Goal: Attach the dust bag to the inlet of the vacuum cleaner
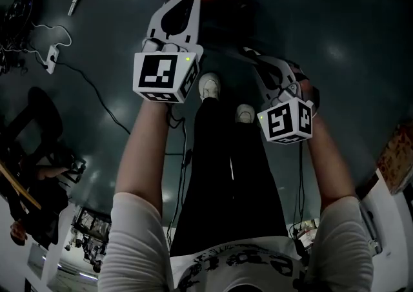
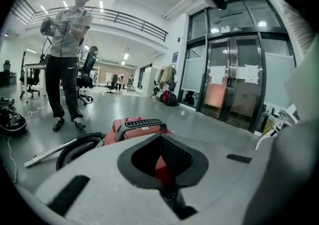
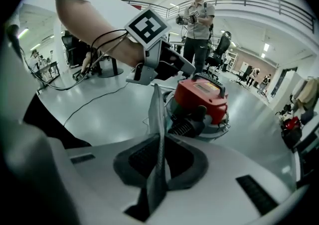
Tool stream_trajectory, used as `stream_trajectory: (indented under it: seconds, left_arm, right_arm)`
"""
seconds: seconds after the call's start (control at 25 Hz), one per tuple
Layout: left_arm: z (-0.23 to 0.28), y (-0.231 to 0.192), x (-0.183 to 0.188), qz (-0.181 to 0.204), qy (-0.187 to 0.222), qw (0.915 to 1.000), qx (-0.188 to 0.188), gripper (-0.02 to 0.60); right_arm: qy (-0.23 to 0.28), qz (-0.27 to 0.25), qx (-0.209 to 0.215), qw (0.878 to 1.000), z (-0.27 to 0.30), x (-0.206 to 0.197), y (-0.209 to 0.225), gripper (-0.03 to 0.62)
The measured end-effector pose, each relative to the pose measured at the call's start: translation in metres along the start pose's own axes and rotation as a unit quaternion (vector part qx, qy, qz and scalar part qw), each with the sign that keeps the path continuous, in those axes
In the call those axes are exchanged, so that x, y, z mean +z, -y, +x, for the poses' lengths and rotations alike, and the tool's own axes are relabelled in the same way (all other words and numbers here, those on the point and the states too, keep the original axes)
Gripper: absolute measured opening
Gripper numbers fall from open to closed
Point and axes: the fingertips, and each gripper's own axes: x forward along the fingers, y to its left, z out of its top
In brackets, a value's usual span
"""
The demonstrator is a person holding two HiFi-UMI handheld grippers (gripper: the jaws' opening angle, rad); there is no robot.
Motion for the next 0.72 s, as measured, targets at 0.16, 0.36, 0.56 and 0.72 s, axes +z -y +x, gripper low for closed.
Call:
stream_trajectory:
  seconds: [0.16,0.36,0.56,0.72]
  left_arm:
    - [0.016,-0.015,-0.006,0.022,0.009,0.9997,0.011,0.003]
    - [0.028,-0.027,-0.022,-0.004,-0.016,0.9998,0.011,0.003]
    - [0.034,-0.026,-0.025,0.005,-0.026,0.9997,0.002,0.003]
    - [0.035,-0.021,-0.031,0.05,-0.03,0.9981,-0.021,0.003]
  right_arm:
    - [0.002,-0.003,-0.002,1.0,0.021,-0.006,0.007,0.021]
    - [-0.007,-0.036,0.007,0.999,0.041,-0.01,0.001,0.021]
    - [-0.015,-0.048,0.002,0.999,0.049,-0.013,0.005,0.021]
    - [-0.026,-0.08,0.006,0.996,0.052,-0.015,0.007,0.021]
